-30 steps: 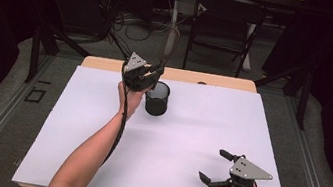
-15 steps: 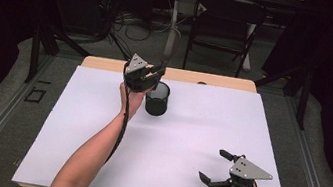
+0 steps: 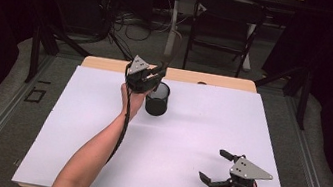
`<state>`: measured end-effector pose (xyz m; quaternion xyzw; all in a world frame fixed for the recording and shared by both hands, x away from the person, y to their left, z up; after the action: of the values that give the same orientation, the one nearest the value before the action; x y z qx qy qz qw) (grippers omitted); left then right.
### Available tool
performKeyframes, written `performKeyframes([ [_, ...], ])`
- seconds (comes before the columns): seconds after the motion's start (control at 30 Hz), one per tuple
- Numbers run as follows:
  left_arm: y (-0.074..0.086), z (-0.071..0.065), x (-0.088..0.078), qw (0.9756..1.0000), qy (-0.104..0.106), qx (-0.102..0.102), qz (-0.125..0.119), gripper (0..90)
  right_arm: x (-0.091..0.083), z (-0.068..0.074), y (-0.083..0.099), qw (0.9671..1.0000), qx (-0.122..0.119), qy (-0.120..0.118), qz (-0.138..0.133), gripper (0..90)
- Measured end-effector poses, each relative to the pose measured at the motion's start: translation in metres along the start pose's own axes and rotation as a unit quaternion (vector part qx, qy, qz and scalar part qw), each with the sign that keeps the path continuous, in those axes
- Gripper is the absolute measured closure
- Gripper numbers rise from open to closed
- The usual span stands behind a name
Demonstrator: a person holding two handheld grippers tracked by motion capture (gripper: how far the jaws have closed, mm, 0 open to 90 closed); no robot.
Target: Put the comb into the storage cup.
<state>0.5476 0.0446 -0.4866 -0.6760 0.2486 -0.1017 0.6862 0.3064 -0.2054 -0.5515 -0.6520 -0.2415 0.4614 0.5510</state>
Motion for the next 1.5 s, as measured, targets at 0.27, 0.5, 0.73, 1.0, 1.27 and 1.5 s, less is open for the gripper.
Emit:
performKeyframes([
  [0.27, 0.006, 0.000, 0.002, 1.0000, 0.005, -0.001, 0.002, 72.4, 0.000, 0.000, 0.000, 1.0000, 0.000, 0.000, 0.000, 0.2],
  [0.5, 0.008, -0.002, 0.003, 1.0000, 0.006, 0.004, 0.005, 72.5, 0.000, 0.000, 0.000, 1.0000, 0.000, 0.000, 0.001, 0.2],
  [0.73, 0.013, -0.001, 0.003, 0.9999, 0.003, 0.007, 0.011, 72.5, 0.000, 0.000, 0.000, 1.0000, -0.001, 0.000, 0.001, 0.3],
  [1.0, 0.017, 0.003, 0.002, 0.9997, 0.002, 0.012, 0.021, 72.5, 0.000, 0.000, 0.000, 1.0000, 0.001, 0.001, 0.002, 0.3],
  [1.27, 0.021, 0.002, 0.003, 0.9995, 0.005, 0.014, 0.028, 72.5, 0.000, 0.000, 0.000, 1.0000, 0.001, 0.001, 0.001, 0.3],
  [1.5, 0.025, 0.001, 0.004, 0.9992, 0.006, 0.019, 0.034, 72.5, 0.000, 0.000, 0.000, 1.0000, 0.000, 0.002, 0.001, 0.3],
])
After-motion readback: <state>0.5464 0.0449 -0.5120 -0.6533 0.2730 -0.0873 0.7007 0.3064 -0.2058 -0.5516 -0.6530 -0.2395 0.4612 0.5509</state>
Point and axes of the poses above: each handheld gripper's, and its own axes: x roughly forward along the jaws, y roughly out of its underside, z roughly to its left, the point moved 7 cm from there along x, roughly forward along the jaws, and after that the axes turned 12 degrees about -y, right-handed, at the moved point
